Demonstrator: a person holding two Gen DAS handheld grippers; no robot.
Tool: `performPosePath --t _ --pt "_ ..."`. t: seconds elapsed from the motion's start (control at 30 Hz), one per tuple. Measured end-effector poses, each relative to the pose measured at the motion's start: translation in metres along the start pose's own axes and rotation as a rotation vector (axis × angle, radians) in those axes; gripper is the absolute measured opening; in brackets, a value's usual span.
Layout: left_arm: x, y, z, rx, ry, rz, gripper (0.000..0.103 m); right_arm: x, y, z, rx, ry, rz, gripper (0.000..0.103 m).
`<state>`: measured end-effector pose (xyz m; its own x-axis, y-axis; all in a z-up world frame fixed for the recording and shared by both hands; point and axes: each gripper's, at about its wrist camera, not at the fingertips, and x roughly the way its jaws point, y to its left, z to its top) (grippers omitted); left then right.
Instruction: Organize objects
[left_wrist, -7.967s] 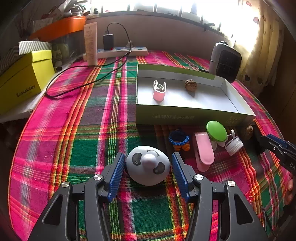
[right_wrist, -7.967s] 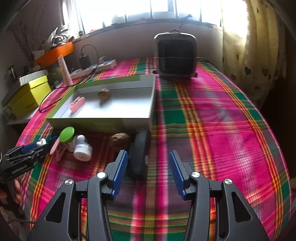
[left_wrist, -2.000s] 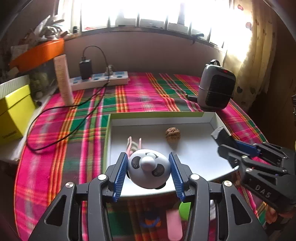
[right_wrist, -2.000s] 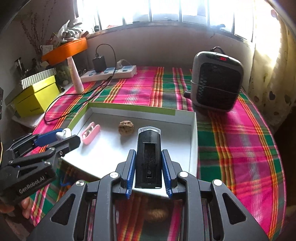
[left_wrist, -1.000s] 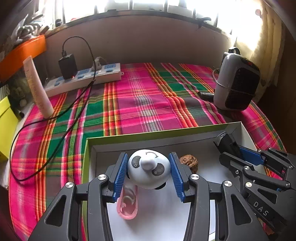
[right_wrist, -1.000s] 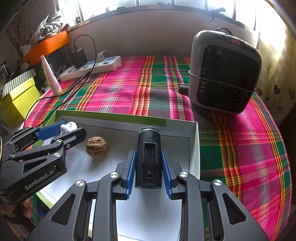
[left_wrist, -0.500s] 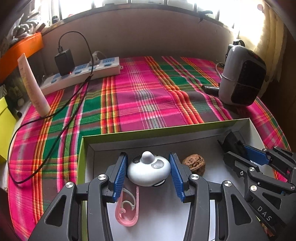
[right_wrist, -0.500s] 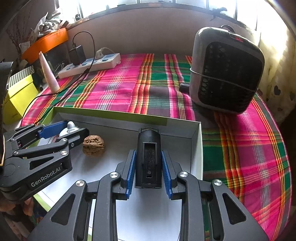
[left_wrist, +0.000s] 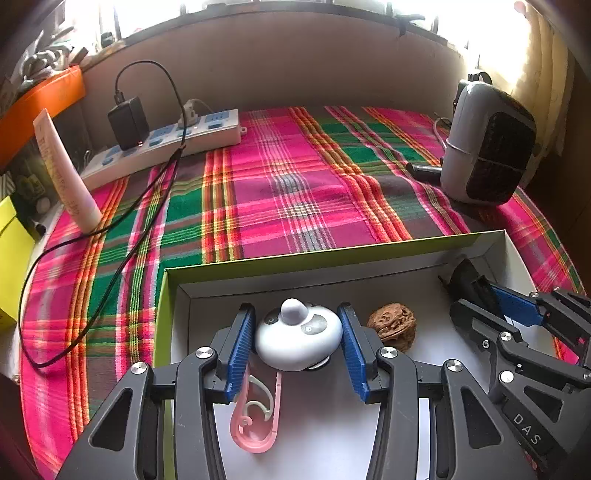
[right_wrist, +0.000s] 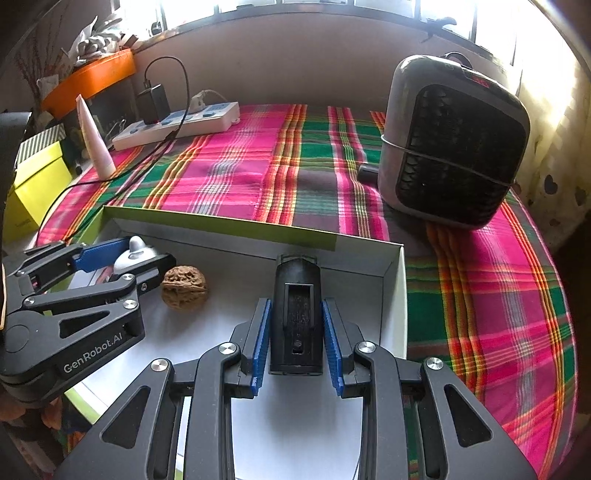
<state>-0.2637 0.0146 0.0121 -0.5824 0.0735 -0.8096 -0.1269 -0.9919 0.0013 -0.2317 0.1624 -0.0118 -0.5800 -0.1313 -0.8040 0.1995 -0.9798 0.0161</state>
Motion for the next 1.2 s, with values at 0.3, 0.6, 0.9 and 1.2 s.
performPosePath --t 0.3,0.6,0.9,1.2 --pt "0.0 0.001 0.0 0.003 0.003 0.002 0.044 -0.002 -0.003 -0.001 0.016 -0.005 0.005 0.029" --pt "0.0 0.001 0.0 -0.002 0.005 -0.002 0.045 -0.005 -0.003 -0.002 0.021 -0.01 0.008 0.031" --pt "-0.01 0.005 -0.007 -0.032 0.0 -0.008 0.047 -0.011 -0.003 -0.004 0.029 -0.023 0.008 0.042" --pt "-0.033 -0.001 -0.017 -0.033 -0.036 -0.024 0.047 -0.022 -0.001 -0.011 0.041 -0.04 0.018 0.042"
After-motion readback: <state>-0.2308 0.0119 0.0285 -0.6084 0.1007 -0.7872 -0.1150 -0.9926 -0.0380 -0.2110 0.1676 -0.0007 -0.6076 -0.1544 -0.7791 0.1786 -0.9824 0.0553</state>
